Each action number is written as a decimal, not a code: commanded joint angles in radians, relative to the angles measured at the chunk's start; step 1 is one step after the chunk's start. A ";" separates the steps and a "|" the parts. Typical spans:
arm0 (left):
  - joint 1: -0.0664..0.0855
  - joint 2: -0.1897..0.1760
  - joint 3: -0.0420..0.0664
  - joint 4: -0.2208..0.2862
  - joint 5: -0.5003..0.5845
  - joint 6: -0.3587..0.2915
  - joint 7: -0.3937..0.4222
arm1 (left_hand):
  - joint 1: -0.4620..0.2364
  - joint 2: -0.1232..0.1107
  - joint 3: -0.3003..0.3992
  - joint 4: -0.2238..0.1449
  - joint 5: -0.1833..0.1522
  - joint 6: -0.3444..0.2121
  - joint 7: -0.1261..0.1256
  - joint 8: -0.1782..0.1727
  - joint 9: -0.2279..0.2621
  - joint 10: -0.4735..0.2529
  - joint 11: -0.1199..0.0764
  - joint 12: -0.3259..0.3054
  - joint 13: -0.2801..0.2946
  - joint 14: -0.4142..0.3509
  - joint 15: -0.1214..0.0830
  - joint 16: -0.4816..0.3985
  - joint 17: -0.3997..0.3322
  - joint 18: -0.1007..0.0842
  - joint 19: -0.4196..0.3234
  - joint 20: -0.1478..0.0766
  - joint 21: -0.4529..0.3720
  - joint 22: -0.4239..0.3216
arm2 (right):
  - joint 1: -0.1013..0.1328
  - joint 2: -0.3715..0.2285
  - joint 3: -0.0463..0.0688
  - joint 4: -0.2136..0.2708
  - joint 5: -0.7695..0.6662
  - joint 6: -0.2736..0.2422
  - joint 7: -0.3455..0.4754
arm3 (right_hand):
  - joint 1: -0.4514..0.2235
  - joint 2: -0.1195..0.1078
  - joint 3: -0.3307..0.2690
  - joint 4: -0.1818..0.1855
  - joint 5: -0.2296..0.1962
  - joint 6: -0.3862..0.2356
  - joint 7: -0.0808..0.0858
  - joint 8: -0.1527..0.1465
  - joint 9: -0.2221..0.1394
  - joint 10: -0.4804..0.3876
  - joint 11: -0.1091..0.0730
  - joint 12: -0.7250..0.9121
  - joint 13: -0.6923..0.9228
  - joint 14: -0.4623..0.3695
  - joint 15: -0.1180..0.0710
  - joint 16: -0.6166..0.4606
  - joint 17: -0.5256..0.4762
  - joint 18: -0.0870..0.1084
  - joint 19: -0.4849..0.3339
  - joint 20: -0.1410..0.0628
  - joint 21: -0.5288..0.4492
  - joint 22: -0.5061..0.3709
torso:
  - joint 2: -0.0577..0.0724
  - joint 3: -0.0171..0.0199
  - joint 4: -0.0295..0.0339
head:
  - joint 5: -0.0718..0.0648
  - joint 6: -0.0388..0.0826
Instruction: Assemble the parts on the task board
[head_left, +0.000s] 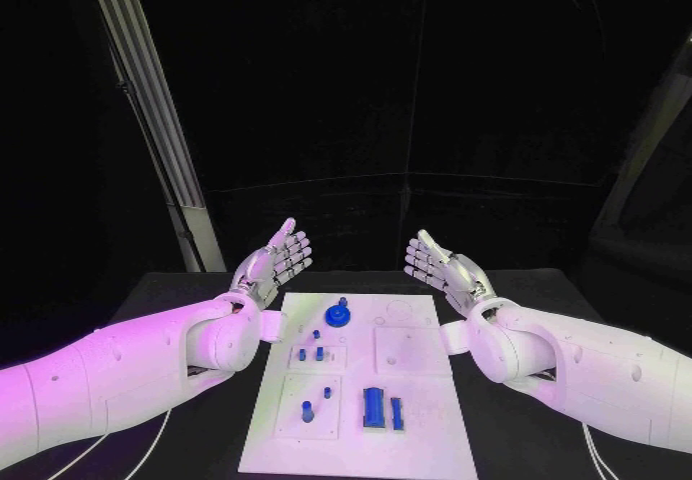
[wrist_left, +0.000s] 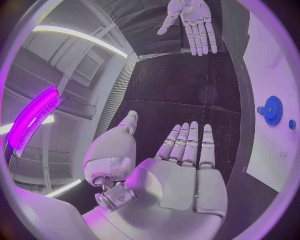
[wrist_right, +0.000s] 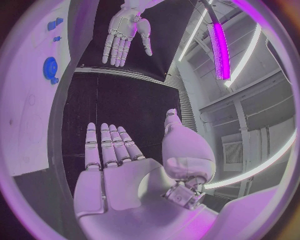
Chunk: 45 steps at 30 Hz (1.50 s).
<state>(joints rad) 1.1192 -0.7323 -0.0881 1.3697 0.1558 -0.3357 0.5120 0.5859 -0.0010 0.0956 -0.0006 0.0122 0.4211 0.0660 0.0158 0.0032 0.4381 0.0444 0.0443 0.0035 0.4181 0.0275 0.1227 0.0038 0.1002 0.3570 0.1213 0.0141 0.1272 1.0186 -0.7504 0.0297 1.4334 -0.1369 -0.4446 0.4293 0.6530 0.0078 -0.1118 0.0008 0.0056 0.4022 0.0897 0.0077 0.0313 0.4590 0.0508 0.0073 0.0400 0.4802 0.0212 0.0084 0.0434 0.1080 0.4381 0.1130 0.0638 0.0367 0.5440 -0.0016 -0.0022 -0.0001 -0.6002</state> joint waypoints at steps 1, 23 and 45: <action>-0.020 -0.015 0.025 0.067 -0.090 -0.231 0.007 | -0.187 0.001 -0.096 0.001 -0.012 -0.134 -0.066 -0.016 -0.003 -0.140 -0.044 -0.044 -0.004 -0.134 -0.027 -0.040 -0.004 -0.100 -0.114 -0.039 -0.014 -0.040 | 0.013 -0.012 -0.010 0.057 0.092 -0.212 0.065 | -0.214 -0.008 0.034 -0.001 -0.006 -0.131 -0.090 -0.008 -0.031 -0.149 -0.051 -0.007 -0.040 -0.157 -0.021 -0.008 -0.043 -0.032 -0.143 -0.037 -0.064 -0.037 | 0.000 0.0016 0.0022 | 0.000 0.000; -0.069 -0.048 0.088 0.200 -0.156 -0.434 0.008 | -0.427 0.001 -0.096 0.001 -0.012 -0.307 -0.066 -0.016 -0.003 -0.320 -0.044 -0.044 -0.004 -0.305 -0.027 -0.123 -0.004 -0.100 -0.258 -0.121 -0.014 -0.127 | 0.031 -0.030 -0.030 0.137 0.137 -0.325 0.091 | -0.476 -0.008 0.112 -0.001 -0.006 -0.294 -0.090 -0.008 -0.031 -0.335 -0.051 -0.007 -0.040 -0.351 -0.021 -0.008 -0.043 -0.108 -0.318 -0.113 -0.064 -0.037 | 0.000 0.0016 0.0022 | 0.000 0.000; -0.069 -0.048 0.088 0.200 -0.156 -0.434 0.008 | -0.586 0.001 -0.096 0.001 -0.012 -0.421 -0.066 -0.016 -0.003 -0.438 -0.044 -0.044 -0.004 -0.418 -0.027 -0.123 -0.004 -0.100 -0.357 -0.121 -0.014 -0.127 | 0.031 -0.030 -0.030 0.137 0.137 -0.325 0.091 | -0.653 -0.008 0.112 -0.001 -0.006 -0.402 -0.090 -0.008 -0.031 -0.459 -0.051 -0.007 -0.040 -0.480 -0.021 -0.008 -0.043 -0.108 -0.438 -0.113 -0.064 -0.037 | 0.000 0.0016 0.0022 | 0.000 0.000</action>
<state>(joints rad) 1.0483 -0.7799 -0.0014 1.5682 0.0147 -0.7653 0.5116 0.0071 -0.0001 0.0057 -0.0001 0.0038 0.0052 -0.0002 0.0045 0.0015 0.0053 0.0000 0.0036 0.0009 0.0038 0.0000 0.0068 0.0010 0.0058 0.0043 -0.0011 0.0047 0.0009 1.0477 -0.7799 -0.0005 1.5677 0.0023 -0.7637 0.5057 0.0066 -0.0010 -0.0065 0.0002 0.0057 0.0050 -0.0004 0.0040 0.0013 0.0051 0.0001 0.0037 0.0016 0.0036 -0.0001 0.0049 0.0011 0.0067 0.0053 -0.0002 0.0067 0.0016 0.5443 0.0001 0.0001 0.0002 -0.5998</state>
